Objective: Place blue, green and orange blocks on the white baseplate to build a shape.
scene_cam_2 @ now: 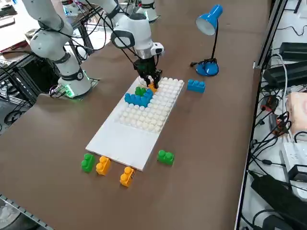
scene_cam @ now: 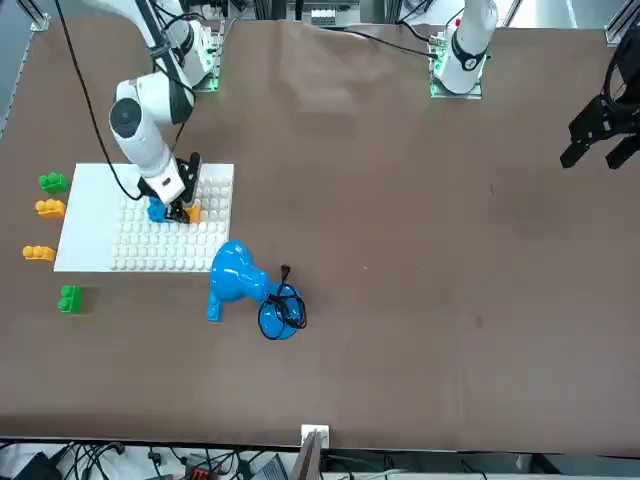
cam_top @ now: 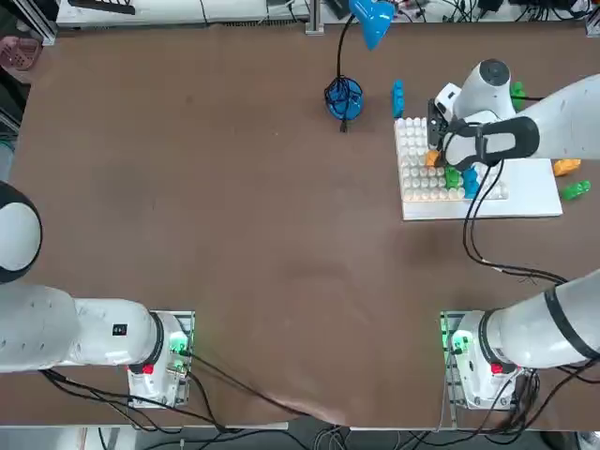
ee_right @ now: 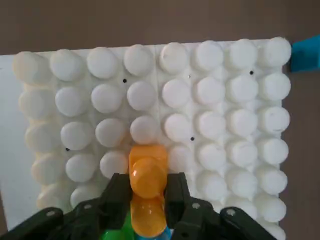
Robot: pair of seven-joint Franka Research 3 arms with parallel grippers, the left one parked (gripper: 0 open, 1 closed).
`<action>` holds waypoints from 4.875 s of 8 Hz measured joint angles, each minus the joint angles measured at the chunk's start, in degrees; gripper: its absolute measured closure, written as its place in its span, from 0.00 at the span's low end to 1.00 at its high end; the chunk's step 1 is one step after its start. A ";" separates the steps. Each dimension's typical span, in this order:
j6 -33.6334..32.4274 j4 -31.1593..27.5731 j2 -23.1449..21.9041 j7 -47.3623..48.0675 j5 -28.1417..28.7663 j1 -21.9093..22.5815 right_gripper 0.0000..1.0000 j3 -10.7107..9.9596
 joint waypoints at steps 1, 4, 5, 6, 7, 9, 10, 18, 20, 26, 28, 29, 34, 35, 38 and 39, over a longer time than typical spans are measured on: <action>0.59 -0.19 0.26 -0.01 -0.67 -0.19 0.65 0.00; 2.11 -0.67 0.80 -0.01 -1.32 -0.39 0.65 0.10; 2.47 -0.86 0.73 -0.01 -1.37 -0.47 0.65 0.14; 2.73 -0.98 0.72 0.03 -1.38 -0.56 0.63 0.19; 3.64 -1.00 1.30 0.22 -1.41 -0.87 0.52 0.12; 3.73 -0.65 1.37 2.13 -1.48 -0.85 0.31 0.17; 3.03 -0.16 0.54 4.28 -1.58 -0.41 0.13 0.34; -19.13 28.18 4.67 22.53 4.09 -0.47 0.00 -1.96; -20.54 37.22 11.93 33.52 6.69 -0.41 0.00 -3.12; -21.03 51.56 25.56 81.66 6.85 7.00 0.00 -6.07; -20.97 54.23 29.47 89.28 6.85 8.84 0.00 -6.20; -20.93 55.63 31.33 91.23 6.85 9.56 0.00 -6.26; -20.71 57.00 35.60 94.68 6.85 10.61 0.00 -6.50; -20.73 57.00 35.98 95.21 6.85 10.71 0.00 -6.50; -21.07 56.78 36.47 95.85 6.85 11.03 0.17 -6.50; -21.11 56.74 36.69 95.86 6.85 11.04 0.30 -6.51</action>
